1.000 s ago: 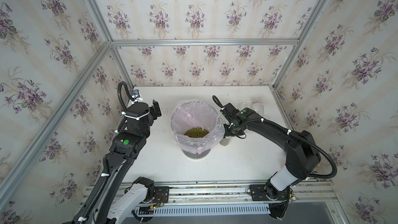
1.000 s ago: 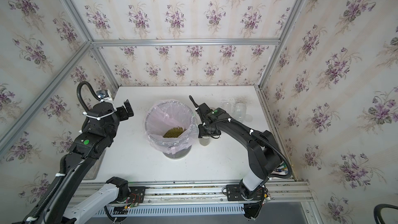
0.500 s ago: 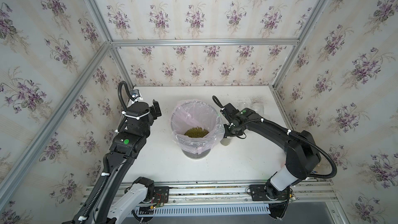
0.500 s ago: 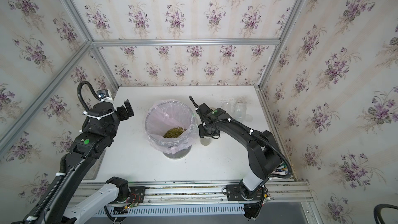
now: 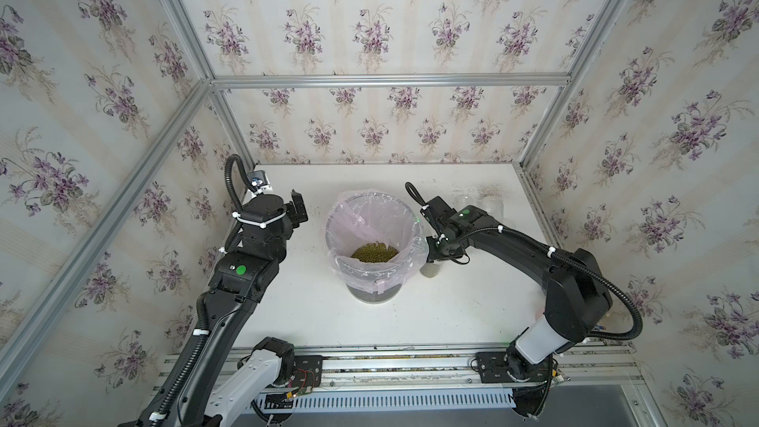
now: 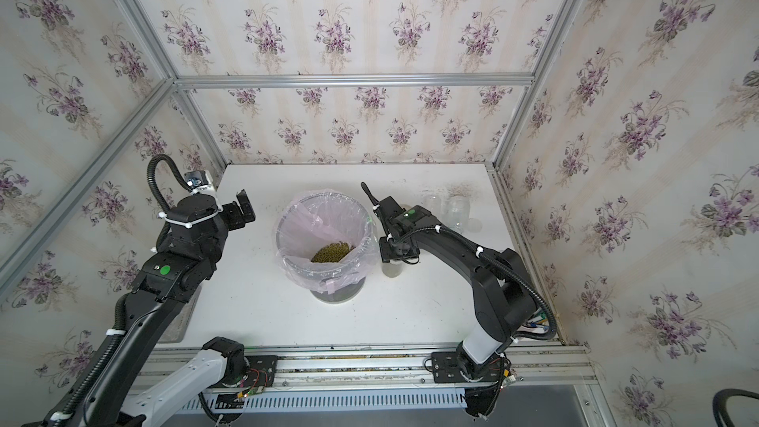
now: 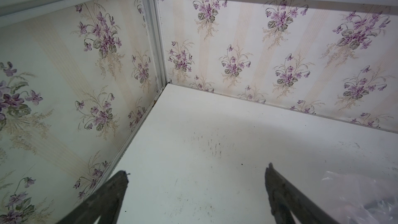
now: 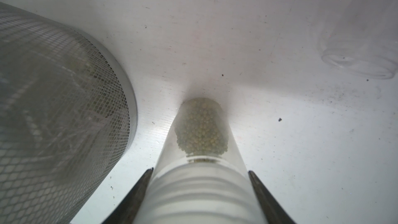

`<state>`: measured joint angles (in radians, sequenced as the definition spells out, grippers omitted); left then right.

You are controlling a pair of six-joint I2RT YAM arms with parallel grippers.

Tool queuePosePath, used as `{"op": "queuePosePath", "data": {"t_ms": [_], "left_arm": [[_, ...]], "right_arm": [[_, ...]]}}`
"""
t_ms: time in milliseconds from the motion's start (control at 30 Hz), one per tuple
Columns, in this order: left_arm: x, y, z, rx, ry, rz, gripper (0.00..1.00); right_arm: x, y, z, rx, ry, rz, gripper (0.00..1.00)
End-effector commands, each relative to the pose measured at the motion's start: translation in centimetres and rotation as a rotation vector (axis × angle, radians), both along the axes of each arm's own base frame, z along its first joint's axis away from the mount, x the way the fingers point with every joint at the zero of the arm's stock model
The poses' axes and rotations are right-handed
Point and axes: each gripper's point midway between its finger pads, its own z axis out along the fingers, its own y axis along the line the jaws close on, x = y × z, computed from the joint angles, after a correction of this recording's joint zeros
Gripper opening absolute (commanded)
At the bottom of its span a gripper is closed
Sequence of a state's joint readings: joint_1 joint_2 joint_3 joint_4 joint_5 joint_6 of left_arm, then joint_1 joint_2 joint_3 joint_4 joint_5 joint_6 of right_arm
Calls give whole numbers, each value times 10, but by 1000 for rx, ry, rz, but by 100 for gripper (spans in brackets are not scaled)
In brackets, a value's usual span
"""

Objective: Empty moldy mung beans from jars
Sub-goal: Pick up the jar from the center of the board.

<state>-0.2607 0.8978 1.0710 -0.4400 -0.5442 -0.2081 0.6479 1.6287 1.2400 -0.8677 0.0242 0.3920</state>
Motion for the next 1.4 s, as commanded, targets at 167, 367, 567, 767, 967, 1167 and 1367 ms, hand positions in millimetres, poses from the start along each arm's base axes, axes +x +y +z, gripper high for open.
{"op": "queuePosePath", "data": {"t_ms": [167,367,567,767,967,1167,1367], "left_arm": [[-1,2,6,-15,-21,15,100],[-1,2,6,-13,-23,16,99],[0,0,6,-15,-21,4,100],[-2,2,8,-11,-25,12,100],[-1,2,6,-11,-21,12,100],[-1,3,6,-6,-20,16,100],[-2,4,8,-4,-24,23,100]], "right_arm": [[2,0,14,5,-26,3,57],[4,-4,16,-1,-31,-3,56],[10,-12,23,17,-44,-22,55],[14,-16,28,24,-49,-28,54],[18,-19,36,58,-64,-42,53],[23,-15,43,86,-74,-38,52],[33,-22,51,102,-89,-60,51]]}}
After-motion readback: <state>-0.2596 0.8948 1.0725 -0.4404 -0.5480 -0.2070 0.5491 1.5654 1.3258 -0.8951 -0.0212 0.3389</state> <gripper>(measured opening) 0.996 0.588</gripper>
